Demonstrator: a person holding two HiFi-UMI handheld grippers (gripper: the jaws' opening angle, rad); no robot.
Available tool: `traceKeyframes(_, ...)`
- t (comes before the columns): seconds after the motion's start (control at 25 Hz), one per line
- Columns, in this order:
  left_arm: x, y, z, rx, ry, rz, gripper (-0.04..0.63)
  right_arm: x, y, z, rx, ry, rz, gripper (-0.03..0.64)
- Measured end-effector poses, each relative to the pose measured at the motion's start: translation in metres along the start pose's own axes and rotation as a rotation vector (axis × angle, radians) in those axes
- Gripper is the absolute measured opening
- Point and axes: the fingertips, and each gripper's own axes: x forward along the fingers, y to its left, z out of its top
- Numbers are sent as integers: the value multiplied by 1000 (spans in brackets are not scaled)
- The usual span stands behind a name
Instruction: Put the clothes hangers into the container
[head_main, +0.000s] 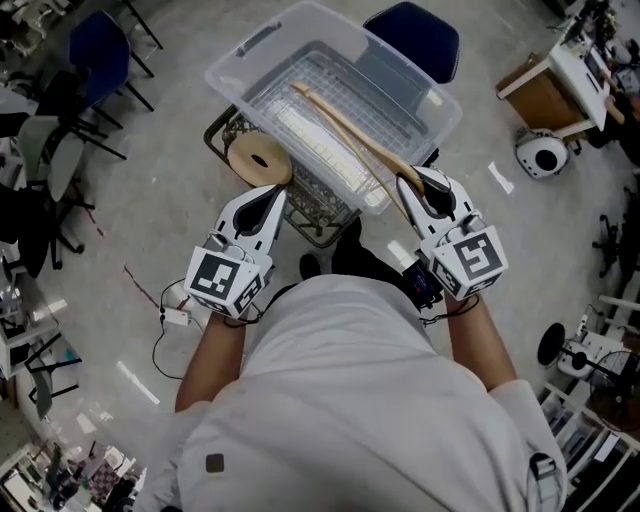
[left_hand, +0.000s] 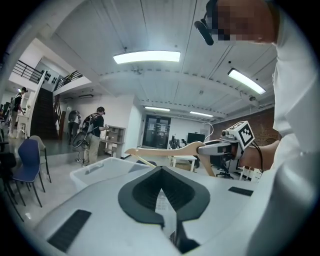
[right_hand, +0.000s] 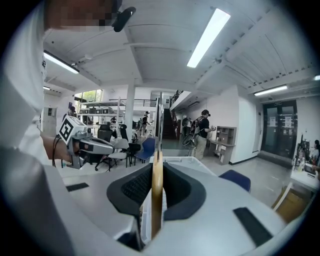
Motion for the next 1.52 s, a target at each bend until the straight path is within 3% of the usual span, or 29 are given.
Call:
traceKeyframes(0.8, 109, 102, -4, -67, 29, 168, 17, 179, -81, 16, 16, 11, 246, 64)
traceKeyframes(1.24, 154, 137, -36, -123, 86, 231, 17, 265, -109, -36, 59, 104, 321, 65)
traceKeyframes(1.52, 174, 153, -73, -154, 132, 271, 17, 309, -120, -94, 97, 196, 351, 64)
